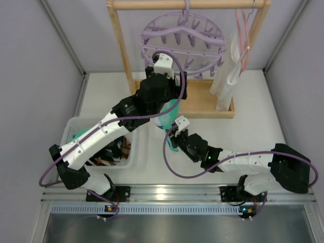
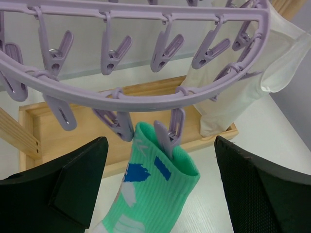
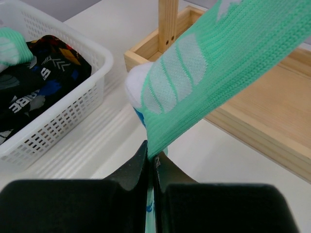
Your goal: Remove the socks clipped to the hanger
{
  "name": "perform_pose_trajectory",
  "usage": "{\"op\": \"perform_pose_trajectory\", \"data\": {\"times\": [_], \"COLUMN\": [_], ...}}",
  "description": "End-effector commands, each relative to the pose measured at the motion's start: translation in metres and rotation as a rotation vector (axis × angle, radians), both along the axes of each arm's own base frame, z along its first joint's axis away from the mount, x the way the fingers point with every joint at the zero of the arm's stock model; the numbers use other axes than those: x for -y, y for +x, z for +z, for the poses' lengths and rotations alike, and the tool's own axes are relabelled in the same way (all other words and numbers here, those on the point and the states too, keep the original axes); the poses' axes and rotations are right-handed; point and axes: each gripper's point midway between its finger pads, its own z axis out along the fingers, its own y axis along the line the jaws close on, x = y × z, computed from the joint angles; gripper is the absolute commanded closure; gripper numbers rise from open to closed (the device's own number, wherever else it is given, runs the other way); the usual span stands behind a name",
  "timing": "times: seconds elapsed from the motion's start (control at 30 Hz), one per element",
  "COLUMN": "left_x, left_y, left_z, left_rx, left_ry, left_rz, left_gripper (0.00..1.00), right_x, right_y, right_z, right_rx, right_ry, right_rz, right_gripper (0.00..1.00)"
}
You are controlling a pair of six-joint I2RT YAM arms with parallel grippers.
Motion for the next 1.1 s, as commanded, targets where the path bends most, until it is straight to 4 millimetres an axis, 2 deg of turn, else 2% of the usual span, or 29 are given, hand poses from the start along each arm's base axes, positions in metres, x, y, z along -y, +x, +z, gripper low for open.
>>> {"op": "perform_pose_trajectory", "data": {"times": [0.0, 0.2, 0.37, 0.57, 0.7, 1.07], "left_x": [0.004, 0.007, -0.004, -0.014, -0.023, -0.025], "left_y": [0.005, 0.017, 0.026, 0.027, 0.030, 0.028], "left_z": [0.024, 0.015, 0.004, 0.001, 0.001, 0.002], "left_rx": [0.061, 0.062, 0.061, 0.064, 0.070, 0.064], "left_ry": [-0.023, 0.021, 0.072, 0.095, 0.111, 0.077], "left_rz": [0.032, 0.078, 0.161, 0.209, 0.259, 0.264], "left_gripper": [0.06, 0.09, 0.14, 0.14, 0.19, 0.27], "right_x": [-0.008, -0.009, -0.008, -0.008, -0.011, -0.018], "right_y": [-0.003, -0.003, -0.006, -0.007, -0.008, -0.009], "right_z": [0.014, 0.011, 0.012, 0.012, 0.011, 0.002], "right_rx": [0.010, 0.007, 0.005, 0.004, 0.005, -0.007], "right_ry": [0.040, 0.035, 0.043, 0.043, 0.037, 0.016], "right_rz": [-0.002, 0.002, 0.008, 0.010, 0.016, 0.022], "right_gripper": [1.00, 1.00, 1.00, 1.00, 1.00, 1.00]}}
